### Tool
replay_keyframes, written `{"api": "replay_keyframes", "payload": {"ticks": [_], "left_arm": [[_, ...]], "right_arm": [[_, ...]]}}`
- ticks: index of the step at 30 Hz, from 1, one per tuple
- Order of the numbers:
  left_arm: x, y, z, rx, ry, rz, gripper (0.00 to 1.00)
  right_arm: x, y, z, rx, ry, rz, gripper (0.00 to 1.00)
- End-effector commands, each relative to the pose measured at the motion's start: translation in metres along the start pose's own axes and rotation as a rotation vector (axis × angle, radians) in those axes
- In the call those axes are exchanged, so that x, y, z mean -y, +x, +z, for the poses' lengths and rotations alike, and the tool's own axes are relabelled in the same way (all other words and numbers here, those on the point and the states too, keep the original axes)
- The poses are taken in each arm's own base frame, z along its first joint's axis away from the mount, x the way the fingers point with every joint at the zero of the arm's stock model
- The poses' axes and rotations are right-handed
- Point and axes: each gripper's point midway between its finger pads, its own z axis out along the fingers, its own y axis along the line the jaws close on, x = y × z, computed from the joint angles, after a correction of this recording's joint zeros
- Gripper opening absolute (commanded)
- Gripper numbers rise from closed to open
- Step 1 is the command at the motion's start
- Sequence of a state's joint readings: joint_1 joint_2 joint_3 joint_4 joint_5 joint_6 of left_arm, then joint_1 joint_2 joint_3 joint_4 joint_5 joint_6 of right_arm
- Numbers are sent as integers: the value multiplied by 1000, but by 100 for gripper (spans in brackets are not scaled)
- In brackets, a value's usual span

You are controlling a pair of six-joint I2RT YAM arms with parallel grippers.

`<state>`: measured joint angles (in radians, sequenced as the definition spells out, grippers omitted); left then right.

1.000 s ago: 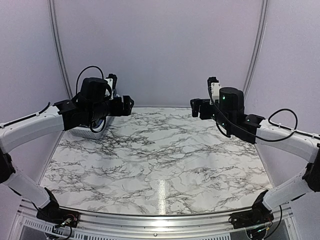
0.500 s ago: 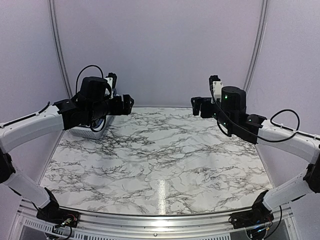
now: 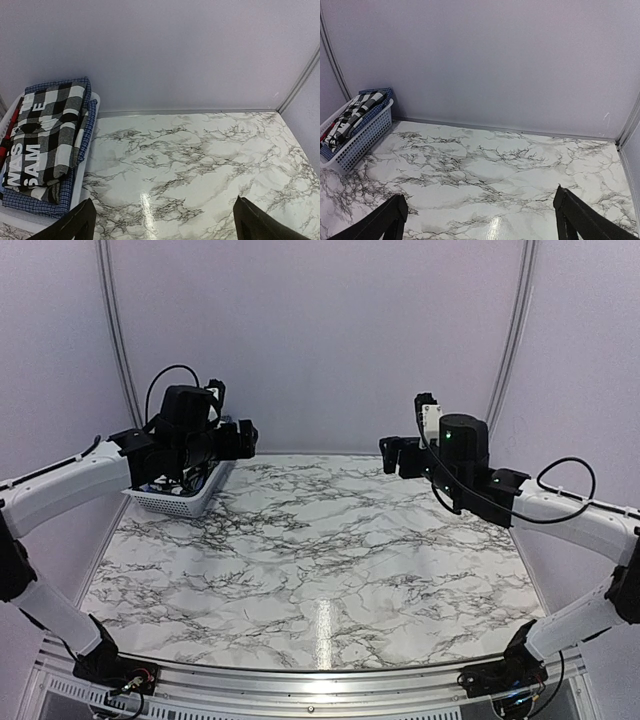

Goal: Fold and stack the long sleeve shirts
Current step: Pick up the crumpled shirt from the bin.

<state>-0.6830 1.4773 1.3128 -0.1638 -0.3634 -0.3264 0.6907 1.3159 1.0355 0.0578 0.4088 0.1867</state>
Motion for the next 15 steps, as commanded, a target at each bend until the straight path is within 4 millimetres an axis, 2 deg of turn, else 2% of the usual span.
{"api": "replay_keyframes", "payload": {"ticks": [1, 8, 15], "left_arm": [[-44, -11, 17, -32, -67, -69, 99], [-111, -27, 54, -58, -180, -147, 99], [-173, -17, 100, -131, -258, -263, 99]], "right_arm": [[-5, -6, 7, -6, -13, -2, 98], [-8, 1, 13, -31, -23, -5, 99], [-6, 3, 12, -41, -20, -8, 98]]}}
